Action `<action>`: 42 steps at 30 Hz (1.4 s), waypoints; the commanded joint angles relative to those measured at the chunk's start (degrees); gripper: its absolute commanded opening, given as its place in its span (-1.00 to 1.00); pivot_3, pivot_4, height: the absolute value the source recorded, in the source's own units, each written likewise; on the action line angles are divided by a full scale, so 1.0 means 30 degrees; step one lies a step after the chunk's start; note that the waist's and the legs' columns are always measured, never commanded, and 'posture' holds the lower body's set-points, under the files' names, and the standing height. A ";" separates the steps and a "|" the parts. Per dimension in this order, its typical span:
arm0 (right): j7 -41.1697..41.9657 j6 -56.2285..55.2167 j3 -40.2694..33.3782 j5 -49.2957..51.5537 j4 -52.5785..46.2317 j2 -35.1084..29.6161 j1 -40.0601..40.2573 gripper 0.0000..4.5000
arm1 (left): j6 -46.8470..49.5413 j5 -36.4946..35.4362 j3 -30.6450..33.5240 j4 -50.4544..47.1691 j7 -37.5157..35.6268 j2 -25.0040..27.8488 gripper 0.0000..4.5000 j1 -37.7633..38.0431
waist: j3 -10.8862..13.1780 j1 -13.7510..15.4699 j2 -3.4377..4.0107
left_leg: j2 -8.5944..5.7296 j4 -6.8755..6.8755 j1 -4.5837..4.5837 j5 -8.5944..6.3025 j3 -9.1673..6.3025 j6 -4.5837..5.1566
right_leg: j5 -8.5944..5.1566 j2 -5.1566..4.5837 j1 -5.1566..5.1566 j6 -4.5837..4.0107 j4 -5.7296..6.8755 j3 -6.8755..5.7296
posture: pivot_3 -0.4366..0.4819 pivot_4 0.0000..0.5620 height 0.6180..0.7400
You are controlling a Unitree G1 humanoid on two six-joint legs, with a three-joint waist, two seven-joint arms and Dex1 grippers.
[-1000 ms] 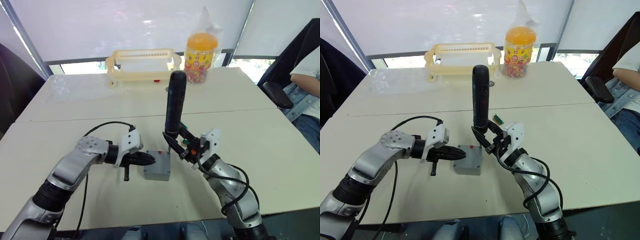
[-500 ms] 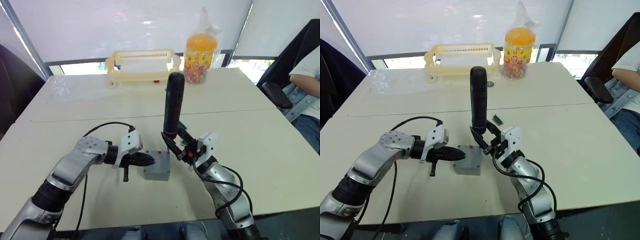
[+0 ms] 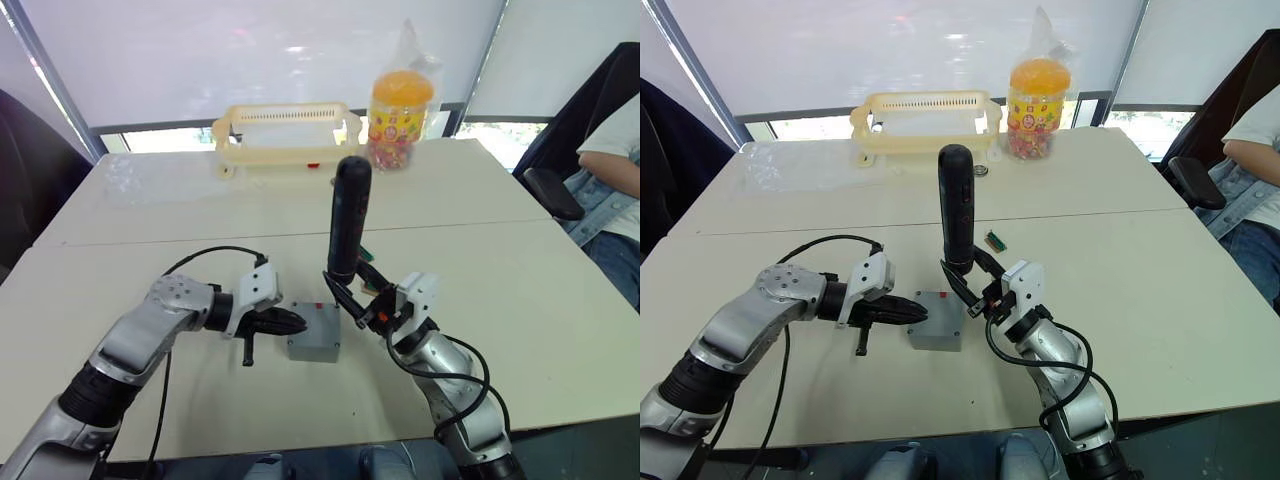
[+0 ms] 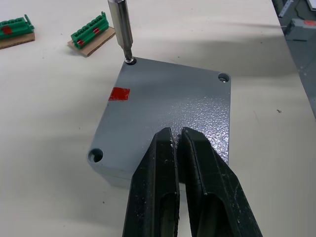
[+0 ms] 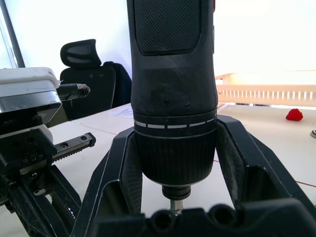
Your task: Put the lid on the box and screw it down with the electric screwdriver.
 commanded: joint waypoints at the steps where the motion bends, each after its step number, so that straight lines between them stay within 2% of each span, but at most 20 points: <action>1: 0.0160 0.0931 0.0191 -0.0429 0.0875 -0.0432 0.0478 -0.24 | 0.0143 0.0296 -0.0205 -0.0042 -0.0035 0.0243 -0.88 0.0365 | -0.0043 0.0003 0.0000 | 0.0000 0.0000 0.0002 -0.0001 -0.0001 0.0001 | -0.0001 0.0000 0.0002 0.0001 0.0000 0.0000 | -0.05 -0.47 1.00; 16: 0.0408 0.2782 0.0294 0.0099 0.1082 -0.0551 0.0439 -0.24 | 0.0091 0.0412 -0.0385 0.0029 0.0134 0.0046 -0.88 0.0298 | -0.0199 0.0017 -0.0025 | 0.0004 0.0000 0.0025 -0.0002 -0.0015 0.0003 | -0.0031 0.0000 0.0041 -0.0046 -0.0007 -0.0009 | -0.05 -0.47 1.00; 42: 0.0474 0.2130 0.0189 -0.0556 0.2050 -0.0892 0.0384 -0.24 | 0.0207 0.0566 -0.0243 -0.0051 0.0248 -0.0150 -0.88 0.0339 | -0.0264 0.0041 -0.0031 | 0.0021 -0.0002 0.0065 -0.0006 -0.0035 0.0008 | -0.0046 -0.0003 0.0100 -0.0045 -0.0033 -0.0024 | -0.05 -0.47 1.00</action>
